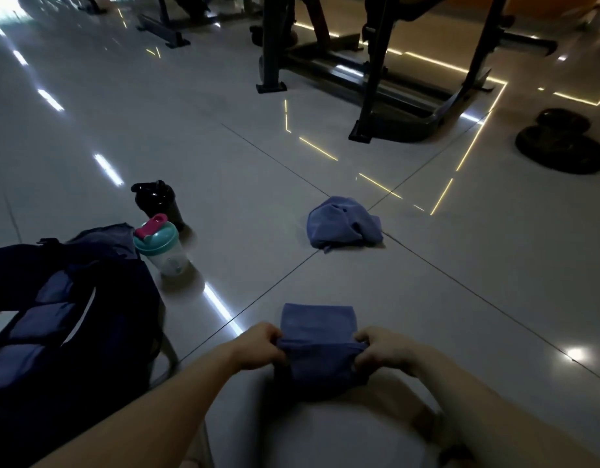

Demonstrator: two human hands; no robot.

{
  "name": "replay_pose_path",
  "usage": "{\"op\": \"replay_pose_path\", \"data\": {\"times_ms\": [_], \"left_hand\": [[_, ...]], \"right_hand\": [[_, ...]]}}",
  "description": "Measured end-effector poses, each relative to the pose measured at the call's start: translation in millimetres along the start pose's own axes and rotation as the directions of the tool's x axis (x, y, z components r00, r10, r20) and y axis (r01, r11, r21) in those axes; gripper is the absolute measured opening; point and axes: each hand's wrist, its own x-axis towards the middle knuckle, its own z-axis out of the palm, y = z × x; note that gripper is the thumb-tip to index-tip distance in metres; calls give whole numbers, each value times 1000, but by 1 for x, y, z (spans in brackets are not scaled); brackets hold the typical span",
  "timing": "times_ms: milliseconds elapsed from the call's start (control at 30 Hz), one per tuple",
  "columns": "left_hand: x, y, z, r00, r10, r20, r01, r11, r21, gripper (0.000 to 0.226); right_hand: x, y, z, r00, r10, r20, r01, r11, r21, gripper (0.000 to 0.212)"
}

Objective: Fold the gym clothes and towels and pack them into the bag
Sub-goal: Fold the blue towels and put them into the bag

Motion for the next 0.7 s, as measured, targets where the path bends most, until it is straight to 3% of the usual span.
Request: {"op": "replay_pose_path", "data": {"times_ms": [233, 367, 700], "left_hand": [[33, 5, 8, 940, -161, -300, 22, 908, -419, 5], [58, 1, 17, 903, -236, -359, 55, 892, -448, 8], [98, -17, 17, 855, -394, -337, 262, 889, -375, 20]], "right_hand": [[37, 2, -11, 950, 74, -303, 31, 944, 328, 6], [67, 8, -6, 906, 112, -407, -3, 966, 258, 18], [93, 24, -6, 843, 154, -515, -157, 987, 37, 16]]}}
